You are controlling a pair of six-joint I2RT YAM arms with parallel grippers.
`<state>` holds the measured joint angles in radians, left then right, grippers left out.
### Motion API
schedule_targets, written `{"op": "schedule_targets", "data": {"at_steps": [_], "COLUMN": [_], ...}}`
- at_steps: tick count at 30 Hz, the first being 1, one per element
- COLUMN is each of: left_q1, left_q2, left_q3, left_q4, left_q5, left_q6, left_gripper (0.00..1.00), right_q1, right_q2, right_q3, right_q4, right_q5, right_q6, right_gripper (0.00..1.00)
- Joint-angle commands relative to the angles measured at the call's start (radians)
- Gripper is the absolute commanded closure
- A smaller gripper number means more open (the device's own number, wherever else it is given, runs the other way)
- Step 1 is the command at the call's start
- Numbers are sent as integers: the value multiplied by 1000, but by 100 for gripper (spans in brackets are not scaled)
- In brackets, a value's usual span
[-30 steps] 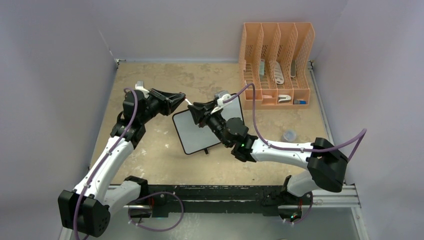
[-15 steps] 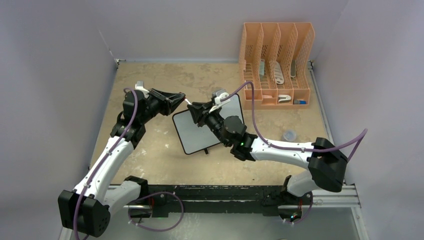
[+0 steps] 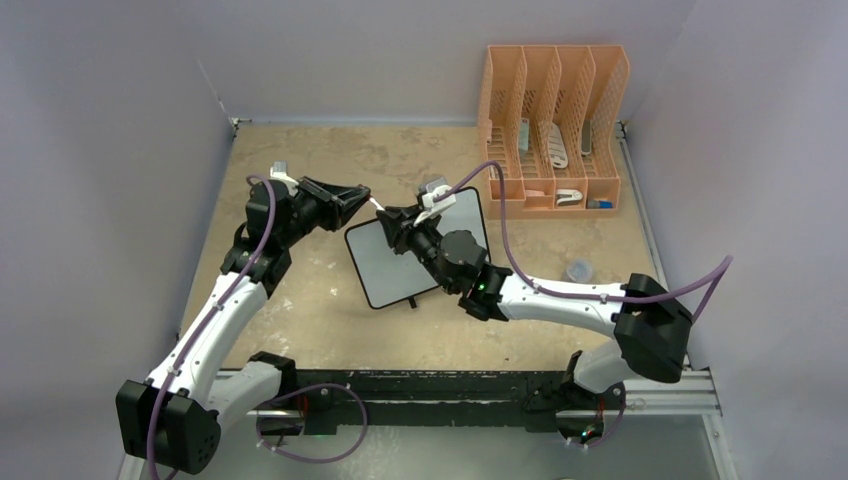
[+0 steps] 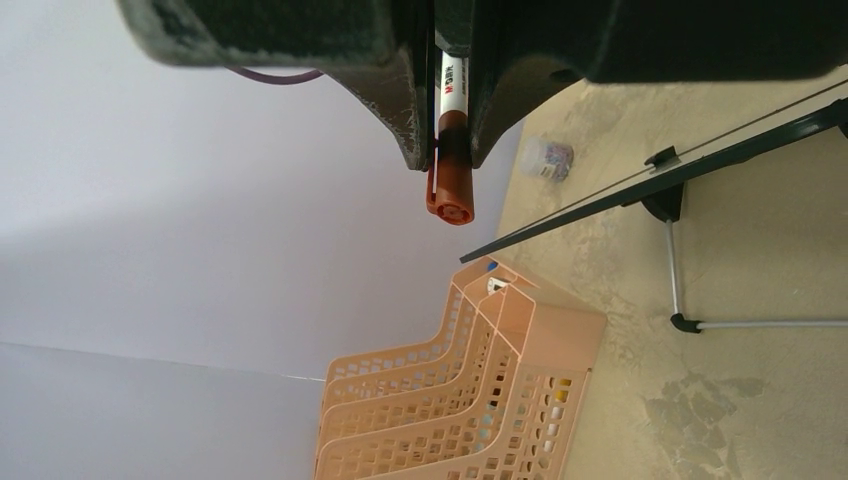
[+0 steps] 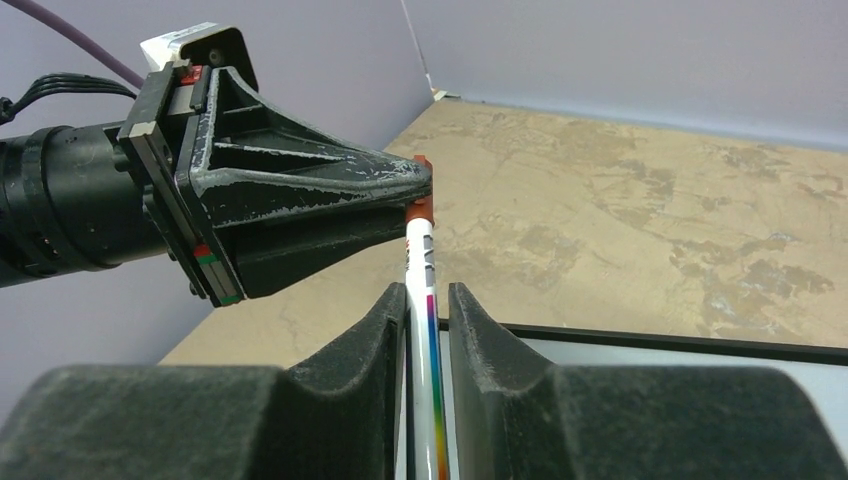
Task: Write a sentence on the whiteboard
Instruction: Open the whiteboard marker at the center of the board.
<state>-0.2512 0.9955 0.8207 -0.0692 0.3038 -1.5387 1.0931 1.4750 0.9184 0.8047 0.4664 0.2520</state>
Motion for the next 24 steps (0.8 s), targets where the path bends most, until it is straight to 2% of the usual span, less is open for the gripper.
{"op": "schedule_targets", "data": {"at_steps": [1, 6, 7, 10, 14, 18, 24], "left_q1": [-7, -8, -7, -7, -5, -2, 1], "left_q2": [-10, -16, -18, -32, -63, -83, -81], "left_q3": [44, 40, 38, 31, 24, 57, 177], "left_q4": [31, 19, 13, 1, -5, -22, -128], "left_q5": [-9, -17, -20, -22, -25, 0, 137], "left_q6": [4, 20, 26, 65, 202, 448, 929], "left_gripper": [100, 100, 99, 82, 58, 45, 38], "right_q1": [6, 7, 7, 7, 5, 0, -57], "right_q2": [-5, -23, -31, -60, -132, -207, -327], "right_q3": [41, 33, 30, 20, -4, -4, -9], "right_q4": [16, 20, 20, -2, -77, -176, -377], "right_q5": [35, 13, 8, -15, -92, -145, -281], "right_q6": [-14, -12, -10, -3, 22, 5, -47], "right_gripper": [81, 99, 100, 100, 100, 100, 100]}}
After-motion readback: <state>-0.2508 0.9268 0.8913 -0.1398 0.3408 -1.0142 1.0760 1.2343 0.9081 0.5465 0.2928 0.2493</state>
